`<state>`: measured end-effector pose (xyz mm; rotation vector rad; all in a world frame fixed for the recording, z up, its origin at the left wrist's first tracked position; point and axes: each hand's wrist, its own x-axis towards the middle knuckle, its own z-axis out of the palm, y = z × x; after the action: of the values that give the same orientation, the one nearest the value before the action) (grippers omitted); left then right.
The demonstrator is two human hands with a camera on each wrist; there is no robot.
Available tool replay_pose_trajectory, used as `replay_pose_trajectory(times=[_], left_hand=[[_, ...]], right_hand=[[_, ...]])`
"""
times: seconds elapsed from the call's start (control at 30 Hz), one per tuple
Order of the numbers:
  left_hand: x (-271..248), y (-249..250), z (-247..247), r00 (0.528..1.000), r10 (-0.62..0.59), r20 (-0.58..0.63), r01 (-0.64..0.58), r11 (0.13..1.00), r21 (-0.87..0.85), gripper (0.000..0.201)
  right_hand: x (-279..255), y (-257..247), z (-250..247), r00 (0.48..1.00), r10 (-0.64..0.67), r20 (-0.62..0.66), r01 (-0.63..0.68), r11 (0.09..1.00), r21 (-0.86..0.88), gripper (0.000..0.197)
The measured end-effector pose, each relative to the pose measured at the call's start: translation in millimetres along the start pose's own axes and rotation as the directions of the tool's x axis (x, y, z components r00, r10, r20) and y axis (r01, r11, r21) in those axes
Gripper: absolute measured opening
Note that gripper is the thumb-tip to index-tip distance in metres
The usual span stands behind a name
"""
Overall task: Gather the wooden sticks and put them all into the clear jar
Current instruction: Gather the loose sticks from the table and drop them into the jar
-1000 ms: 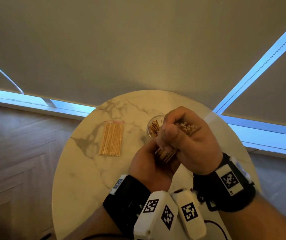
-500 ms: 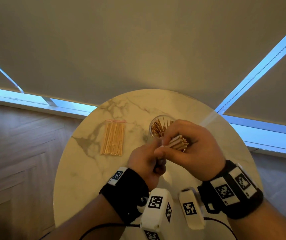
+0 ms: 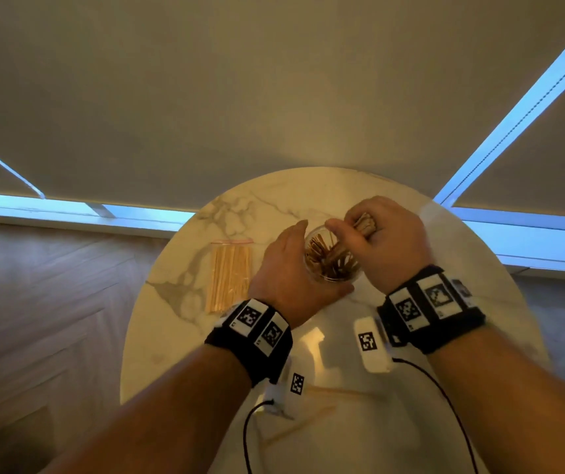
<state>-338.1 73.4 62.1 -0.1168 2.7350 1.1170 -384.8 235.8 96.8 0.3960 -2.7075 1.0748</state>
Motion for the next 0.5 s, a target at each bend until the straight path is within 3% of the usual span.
replay_pose_trajectory(times=[0.07, 0.17, 0.3, 0.4, 0.5], left_hand=[[6, -7, 8, 0.998, -0.002, 0.064, 0.005, 0.998, -0.057, 0.120], [5, -16, 16, 0.999, -0.015, 0.038, 0.019, 0.994, -0.109, 0.111], [6, -19, 16, 1.000, 0.010, 0.014, -0.007, 0.989, -0.150, 0.105], [5, -19, 17, 1.000, 0.014, 0.012, -0.011, 0.988, -0.153, 0.106], [6, -19, 19, 0.998, 0.037, 0.041, -0.032, 0.992, -0.122, 0.099]], right_hand=[[-2, 10, 20, 0.992, 0.020, 0.123, -0.003, 0.990, -0.142, 0.032], [-6, 25, 37, 0.987, -0.012, 0.163, 0.065, 0.943, -0.325, 0.041], [-6, 27, 35, 0.987, 0.002, 0.159, 0.041, 0.963, -0.268, 0.051], [-10, 13, 22, 0.994, -0.034, 0.104, 0.054, 0.980, -0.192, 0.076], [-8, -8, 25, 0.977, -0.183, 0.110, 0.199, 0.968, -0.156, 0.063]])
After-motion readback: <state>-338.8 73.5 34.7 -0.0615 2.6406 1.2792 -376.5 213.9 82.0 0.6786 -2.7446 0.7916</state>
